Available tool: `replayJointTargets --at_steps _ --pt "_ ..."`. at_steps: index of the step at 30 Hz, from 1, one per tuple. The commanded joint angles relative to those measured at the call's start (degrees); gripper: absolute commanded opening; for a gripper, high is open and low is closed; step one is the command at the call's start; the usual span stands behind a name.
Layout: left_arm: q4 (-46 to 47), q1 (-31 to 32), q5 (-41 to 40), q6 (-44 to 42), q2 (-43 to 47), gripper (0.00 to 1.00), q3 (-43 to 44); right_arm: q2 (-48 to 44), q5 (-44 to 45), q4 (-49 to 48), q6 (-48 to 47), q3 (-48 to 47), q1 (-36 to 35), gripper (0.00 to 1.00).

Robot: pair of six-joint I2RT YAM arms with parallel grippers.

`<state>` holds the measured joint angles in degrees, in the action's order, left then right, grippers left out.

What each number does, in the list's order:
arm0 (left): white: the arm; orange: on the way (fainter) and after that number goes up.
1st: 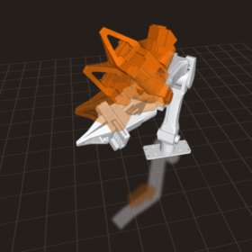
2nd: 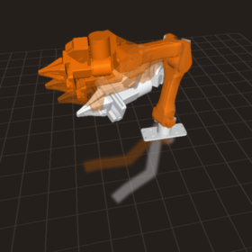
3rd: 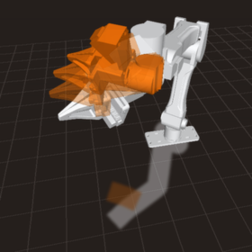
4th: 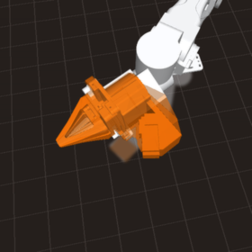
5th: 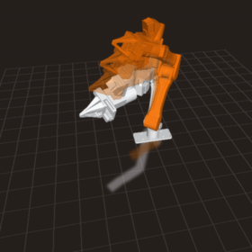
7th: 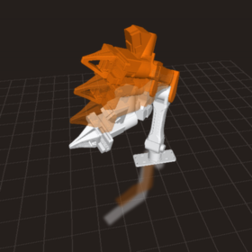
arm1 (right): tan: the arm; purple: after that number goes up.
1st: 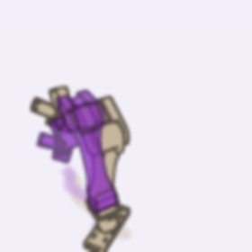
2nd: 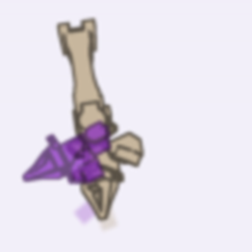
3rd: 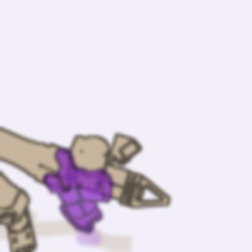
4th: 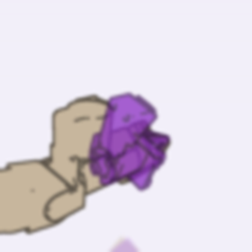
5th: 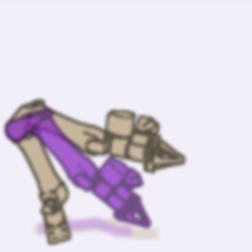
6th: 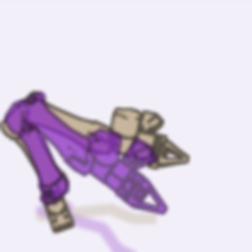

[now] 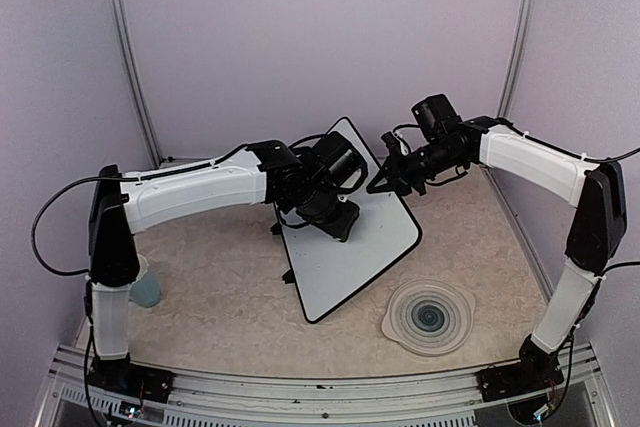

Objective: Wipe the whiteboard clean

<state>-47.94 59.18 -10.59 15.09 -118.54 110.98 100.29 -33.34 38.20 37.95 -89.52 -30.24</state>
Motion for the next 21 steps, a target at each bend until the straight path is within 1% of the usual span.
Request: replayJointTargets --at_steps 1,5,9,12,14,18,21 --pt "6.00 -2.96 3.62 4.65 0.16 0.00 -6.55 1.41 -2.32 -4.41 2.15 -0.18 -3.25 0.00" --pt "11.60 -4.46 7.79 5.65 2.77 0.00 -11.19 1.27 -2.30 -4.30 1.87 -0.09 -3.24 0.00" --pt "16.40 -6.78 16.52 6.70 4.80 0.00 -14.09 1.22 -2.90 -4.61 1.26 0.30 -3.25 0.00" --pt "14.89 -6.65 18.38 6.67 3.73 0.00 -9.26 1.03 -3.42 -5.29 0.45 0.54 -3.24 0.00" --pt "14.41 -7.00 19.19 8.18 1.88 0.00 -6.34 0.80 -3.75 -5.88 -0.18 0.66 -3.25 0.00" --pt "14.90 -9.45 20.62 12.15 -1.29 0.00 -2.04 0.65 -4.93 -5.82 -1.79 0.32 -3.25 0.00" --pt "13.41 -11.95 20.04 14.28 -4.10 0.00 1.48 0.36 -5.35 -5.66 -2.66 0.54 -3.25 0.00"
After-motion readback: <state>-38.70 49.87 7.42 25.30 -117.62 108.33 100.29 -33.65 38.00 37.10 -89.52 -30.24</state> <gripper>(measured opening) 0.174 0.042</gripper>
